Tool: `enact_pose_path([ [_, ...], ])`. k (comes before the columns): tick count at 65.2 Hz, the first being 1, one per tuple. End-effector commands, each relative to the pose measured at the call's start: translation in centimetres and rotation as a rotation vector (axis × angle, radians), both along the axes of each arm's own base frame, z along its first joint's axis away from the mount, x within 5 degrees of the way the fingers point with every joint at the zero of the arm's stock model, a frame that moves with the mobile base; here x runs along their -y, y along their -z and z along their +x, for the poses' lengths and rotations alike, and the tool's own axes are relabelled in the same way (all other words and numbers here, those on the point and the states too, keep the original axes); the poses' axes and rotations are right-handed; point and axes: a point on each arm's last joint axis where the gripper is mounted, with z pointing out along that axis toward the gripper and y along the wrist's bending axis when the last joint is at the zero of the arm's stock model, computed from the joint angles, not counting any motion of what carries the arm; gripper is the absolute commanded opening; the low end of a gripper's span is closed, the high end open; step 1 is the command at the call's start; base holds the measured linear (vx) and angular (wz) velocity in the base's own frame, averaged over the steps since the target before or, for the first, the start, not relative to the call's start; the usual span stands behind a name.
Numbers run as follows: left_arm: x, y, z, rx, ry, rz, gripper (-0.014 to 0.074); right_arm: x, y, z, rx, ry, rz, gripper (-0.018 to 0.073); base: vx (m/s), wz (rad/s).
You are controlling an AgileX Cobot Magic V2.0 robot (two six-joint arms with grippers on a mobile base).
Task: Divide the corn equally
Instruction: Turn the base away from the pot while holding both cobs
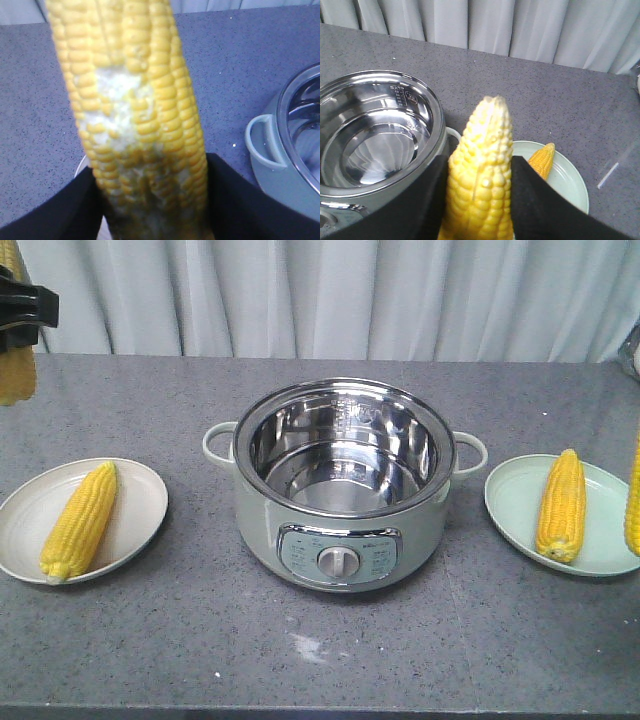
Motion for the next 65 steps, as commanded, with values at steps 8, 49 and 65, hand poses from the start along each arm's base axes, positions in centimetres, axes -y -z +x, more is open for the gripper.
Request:
enact_pose_path([
  [8,-0.34,-1.74,-0.61,0.107,0.003,-0.017,0.0128,0.21,-1.49,-0.27,0.105,0.005,0.008,0.0098,0.0,0.0],
  [49,-0.34,-1.74,-0.61,0.107,0.003,-0.017,0.0128,0.21,-1.49,-0.27,0.105,0.005,0.008,0.0098,-0.01,-0.03],
  [65,-0.34,-1.74,-0.61,0.107,0.003,-0.017,0.0128,0.21,-1.49,-0.27,0.105,0.005,0.008,0.0098,-0.04,-0.17],
])
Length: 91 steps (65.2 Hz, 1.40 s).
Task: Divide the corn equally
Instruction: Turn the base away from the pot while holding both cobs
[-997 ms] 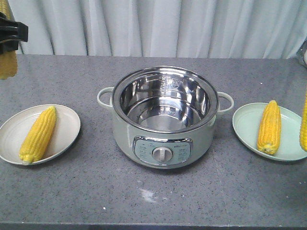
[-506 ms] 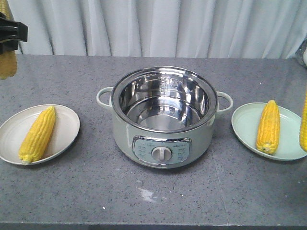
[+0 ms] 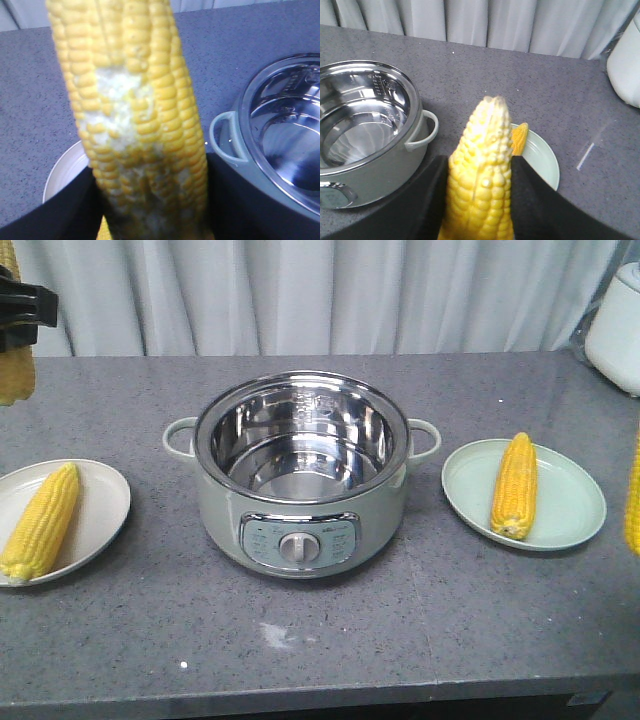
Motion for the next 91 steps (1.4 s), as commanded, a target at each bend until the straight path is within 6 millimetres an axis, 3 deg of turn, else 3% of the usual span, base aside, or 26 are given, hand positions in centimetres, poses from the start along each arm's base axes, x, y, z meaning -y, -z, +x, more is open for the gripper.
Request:
enact_pose_path([
  [1,-0.31,-1.73,-0.6,0.107,0.005,-0.02,0.0128,0.21,-1.49,-0.27,0.105,0.005,0.008,0.0098,-0.05,-0.21],
  [91,-0.31,-1.73,-0.6,0.107,0.005,-0.02,0.0128,0.21,-1.48,-0.28,0.104,0.005,0.008,0.0098,-0.05,-0.34],
])
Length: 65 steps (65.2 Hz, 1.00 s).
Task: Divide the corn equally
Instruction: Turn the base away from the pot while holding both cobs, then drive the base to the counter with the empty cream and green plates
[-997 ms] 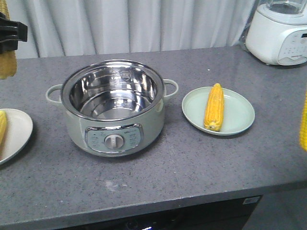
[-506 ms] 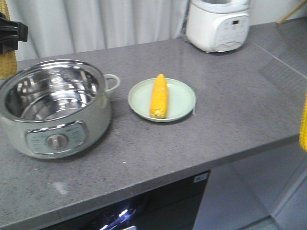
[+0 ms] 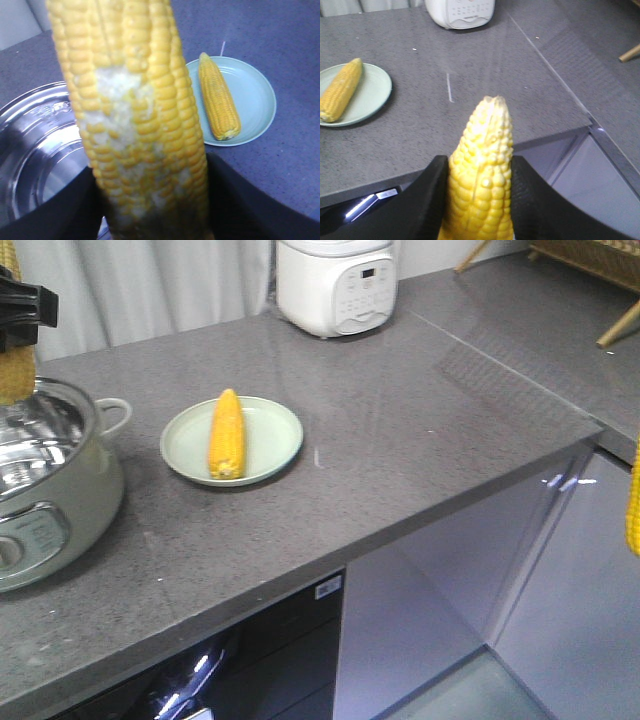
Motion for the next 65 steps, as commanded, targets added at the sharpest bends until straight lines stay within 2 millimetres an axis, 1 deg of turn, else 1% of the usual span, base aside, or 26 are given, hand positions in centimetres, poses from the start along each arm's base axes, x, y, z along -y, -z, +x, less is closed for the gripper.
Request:
enact_pose_path([
  [1,-0.31,-1.73,-0.6,0.107,0.005,-0.02,0.0128,0.21,-1.5,-0.26,0.106,0.005,0.008,0.0098,-0.03,-0.35],
  [65,-0.31,-1.73,-0.6,0.107,0.005,-0.02,0.0128,0.21,-1.5,-0.26,0.106,0.005,0.008,0.0098,-0.01,-0.35],
])
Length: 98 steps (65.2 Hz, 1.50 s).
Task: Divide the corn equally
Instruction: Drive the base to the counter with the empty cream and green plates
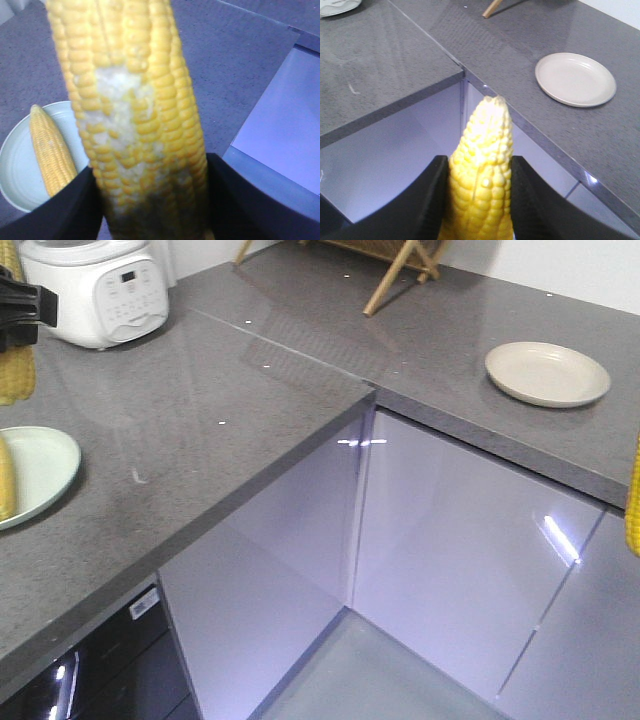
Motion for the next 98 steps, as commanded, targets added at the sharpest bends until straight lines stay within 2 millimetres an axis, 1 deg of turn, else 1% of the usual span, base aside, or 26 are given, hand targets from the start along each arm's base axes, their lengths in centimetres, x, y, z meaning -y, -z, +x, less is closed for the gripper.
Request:
enact_pose_path([
  [1,-0.31,-1.73,-0.6,0.107,0.005,-0.02,0.0128,0.21,-1.5,-0.26,0.106,0.005,0.008,0.0098,0.0,-0.32],
  [60,-0.31,-1.73,-0.6,0.107,0.005,-0.02,0.0128,0.22,-1.54,-0.33,0.108,0.005,0.009,0.0098,0.01,-0.38],
  [98,-0.31,-1.73,-0.6,0.107,0.005,-0.02,0.0128,0.22,-1.54,-0.33,0.108,0.005,0.009,0.0098,0.06,-0.26],
])
